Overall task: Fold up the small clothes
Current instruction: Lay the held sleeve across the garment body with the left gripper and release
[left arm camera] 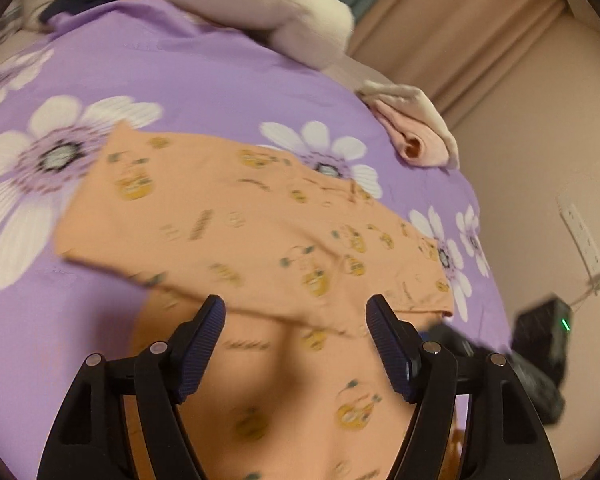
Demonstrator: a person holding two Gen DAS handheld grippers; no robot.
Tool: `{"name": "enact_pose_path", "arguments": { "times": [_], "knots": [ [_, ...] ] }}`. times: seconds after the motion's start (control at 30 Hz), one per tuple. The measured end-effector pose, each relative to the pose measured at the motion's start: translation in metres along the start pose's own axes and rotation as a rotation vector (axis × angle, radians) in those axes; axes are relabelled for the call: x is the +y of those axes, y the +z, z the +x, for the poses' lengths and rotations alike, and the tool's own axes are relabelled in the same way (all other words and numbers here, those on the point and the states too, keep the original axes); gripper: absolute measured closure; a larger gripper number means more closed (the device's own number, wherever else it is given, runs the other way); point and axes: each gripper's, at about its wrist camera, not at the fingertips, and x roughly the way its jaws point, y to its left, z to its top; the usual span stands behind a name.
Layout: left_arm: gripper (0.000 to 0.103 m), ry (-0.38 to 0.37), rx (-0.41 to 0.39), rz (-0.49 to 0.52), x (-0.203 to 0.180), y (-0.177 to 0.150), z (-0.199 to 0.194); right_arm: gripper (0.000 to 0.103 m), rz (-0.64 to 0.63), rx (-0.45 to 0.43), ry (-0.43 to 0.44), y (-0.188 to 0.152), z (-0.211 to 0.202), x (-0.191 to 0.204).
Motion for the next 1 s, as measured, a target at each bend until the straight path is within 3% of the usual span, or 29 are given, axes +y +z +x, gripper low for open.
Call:
{"name": "enact_pose_path", "arguments": {
  "times": [0.2, 0.37, 0.4, 0.47, 0.7, 0.87, 1.0],
  "knots": [
    [0.031, 0.025, -0.010, -0.034, 0.031, -0.016, -0.027, 0.062, -0.065, 0.033, -0.063, 0.025, 0.056, 0.017],
    [0.031, 0.023, -0.023, -0.093, 0.052, -0.020, -0.041, 0.084, -0.096, 0.081, -0.103, 0.035, 0.085, 0.022],
    [0.031, 0.023, -0.029, -0.100, 0.054, -0.020, -0.044, 0.094, -0.111, 0.097, -0.096, 0.036, 0.090, 0.025],
    [0.031, 0.018, -0.035, -0.113, 0.057, -0.019, -0.048, 0.096, -0.122, 0.101, -0.110, 0.037, 0.092, 0.030],
    [0.031, 0.031, -0.022, -0.129, 0.065, -0.023, -0.049, 0.097, -0.185, -0.064, -0.090, 0.073, 0.027, 0.052],
    [0.031, 0.033, -0.009, -0.135, 0.062, -0.024, -0.042, 0.097, -0.207, -0.124, -0.183, 0.099, -0.006, 0.041],
    [0.031, 0.031, 0.006, -0.121, 0.056, -0.021, -0.033, 0.096, -0.197, -0.113, -0.245, 0.105, -0.014, 0.021]
  ]
}}
